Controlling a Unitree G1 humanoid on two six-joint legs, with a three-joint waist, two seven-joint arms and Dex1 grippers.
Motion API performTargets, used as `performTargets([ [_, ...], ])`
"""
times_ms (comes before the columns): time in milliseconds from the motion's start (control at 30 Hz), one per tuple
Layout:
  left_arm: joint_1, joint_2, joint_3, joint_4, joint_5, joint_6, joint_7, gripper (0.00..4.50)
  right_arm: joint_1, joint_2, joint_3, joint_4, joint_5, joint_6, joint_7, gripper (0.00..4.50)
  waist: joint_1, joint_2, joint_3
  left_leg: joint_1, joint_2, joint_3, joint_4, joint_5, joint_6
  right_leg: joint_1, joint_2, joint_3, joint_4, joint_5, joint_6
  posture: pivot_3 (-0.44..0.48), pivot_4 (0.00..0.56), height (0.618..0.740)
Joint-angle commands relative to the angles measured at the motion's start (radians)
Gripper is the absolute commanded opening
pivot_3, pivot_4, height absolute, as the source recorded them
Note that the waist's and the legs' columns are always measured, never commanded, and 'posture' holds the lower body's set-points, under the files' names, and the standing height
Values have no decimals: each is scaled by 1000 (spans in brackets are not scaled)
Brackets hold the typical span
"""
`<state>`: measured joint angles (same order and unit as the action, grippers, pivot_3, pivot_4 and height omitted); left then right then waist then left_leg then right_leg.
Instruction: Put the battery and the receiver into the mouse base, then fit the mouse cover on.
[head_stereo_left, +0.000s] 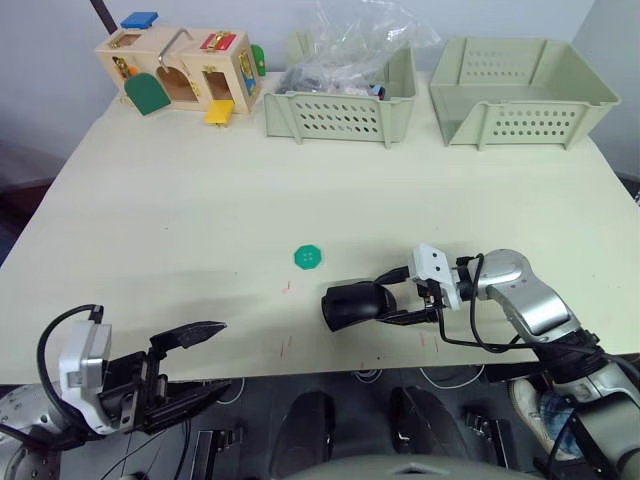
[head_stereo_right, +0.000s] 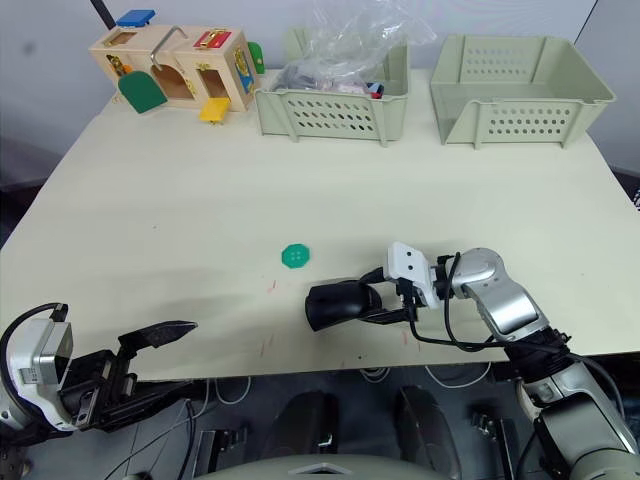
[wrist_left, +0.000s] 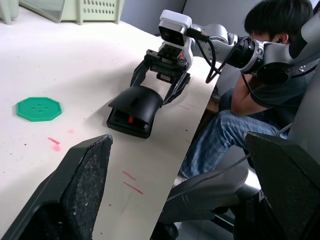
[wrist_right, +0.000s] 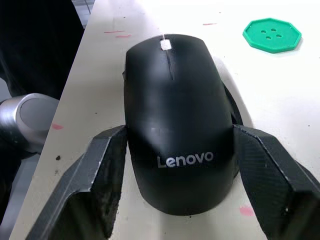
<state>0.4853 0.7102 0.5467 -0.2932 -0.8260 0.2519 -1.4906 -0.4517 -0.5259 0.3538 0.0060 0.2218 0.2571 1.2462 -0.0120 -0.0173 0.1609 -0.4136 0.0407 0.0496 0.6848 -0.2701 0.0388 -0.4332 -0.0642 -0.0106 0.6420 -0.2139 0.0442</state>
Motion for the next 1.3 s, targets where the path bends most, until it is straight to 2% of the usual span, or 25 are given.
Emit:
performTargets([
  [33, 9, 8, 27, 4, -3, -20, -22, 4500, -1, 1, -6, -14, 2, -18, 5, 3614, 0, 0, 0, 0, 0, 0, 0, 0, 0, 0, 0, 0, 0, 0, 0, 0, 150, 740],
  [900, 36, 0, 27, 44, 1, -65, -48, 4500, -10, 13, 7, -12, -24, -24, 2, 3614, 0, 0, 0, 0, 0, 0, 0, 0, 0, 0, 0, 0, 0, 0, 0, 0, 150, 740],
  [1300, 33, -2, 11, -11, -6, -41, 2, 4500, -14, 4, -2, -24, -21, -16, 10, 3614, 0, 0, 0, 0, 0, 0, 0, 0, 0, 0, 0, 0, 0, 0, 0, 0, 150, 740],
])
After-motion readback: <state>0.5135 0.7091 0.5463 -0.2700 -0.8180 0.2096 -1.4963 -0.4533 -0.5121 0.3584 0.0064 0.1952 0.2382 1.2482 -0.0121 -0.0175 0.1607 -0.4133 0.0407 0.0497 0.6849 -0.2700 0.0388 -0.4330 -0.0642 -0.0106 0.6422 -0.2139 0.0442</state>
